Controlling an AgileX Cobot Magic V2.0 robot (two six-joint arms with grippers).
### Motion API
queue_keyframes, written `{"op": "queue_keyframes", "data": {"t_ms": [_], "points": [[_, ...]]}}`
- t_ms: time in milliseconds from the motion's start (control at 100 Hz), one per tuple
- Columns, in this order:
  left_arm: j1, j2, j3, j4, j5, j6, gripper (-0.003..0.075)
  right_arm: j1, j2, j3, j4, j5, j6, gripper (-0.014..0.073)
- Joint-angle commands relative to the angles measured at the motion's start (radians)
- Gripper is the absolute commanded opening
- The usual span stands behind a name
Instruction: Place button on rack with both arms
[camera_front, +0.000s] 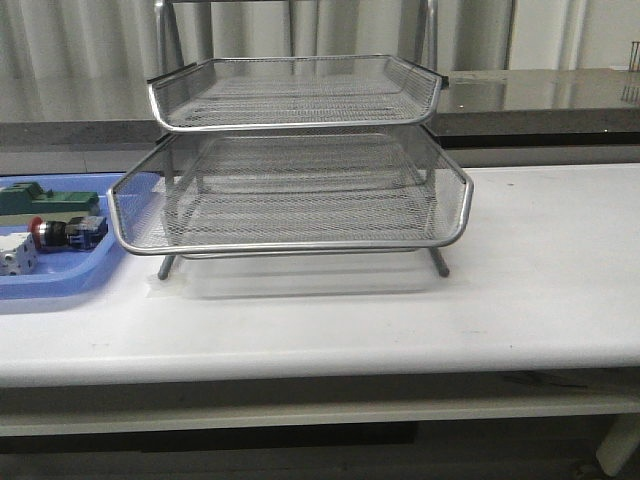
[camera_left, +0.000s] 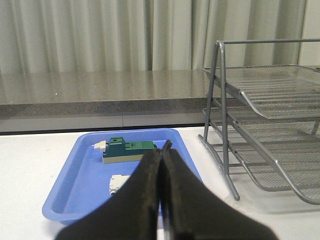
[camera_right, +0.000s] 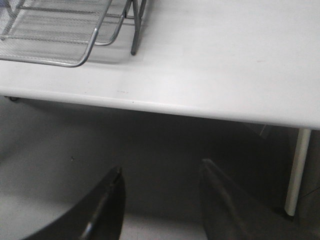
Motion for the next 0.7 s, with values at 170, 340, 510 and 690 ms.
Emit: {"op": "queue_keyframes", "data": {"t_ms": [170,340,510,690], "points": [[0.000,-0.033,0.057,-0.005,-0.079,-0.010,-0.0021,-0.002,0.011,-0.032,0.007,-0.121,0.000,0.0029],[0.000,-0.033,0.057,-0.005,-0.079,-0.010,-0.0021,-0.002,0.011,-0.032,0.007,-0.127,0.000,-0.0070],[0.000,-0.033,0.057,-0.005,-0.079,-0.010,-0.0021,-0.002,0.011,-0.032,0.008,-0.122,0.000,-0.0071],[0.000,-0.033,0.057,-0.005,-0.079,-0.010,-0.0021,-0.002,0.011,-0.032,0.008,-0.122,0.000,-0.0071]]}}
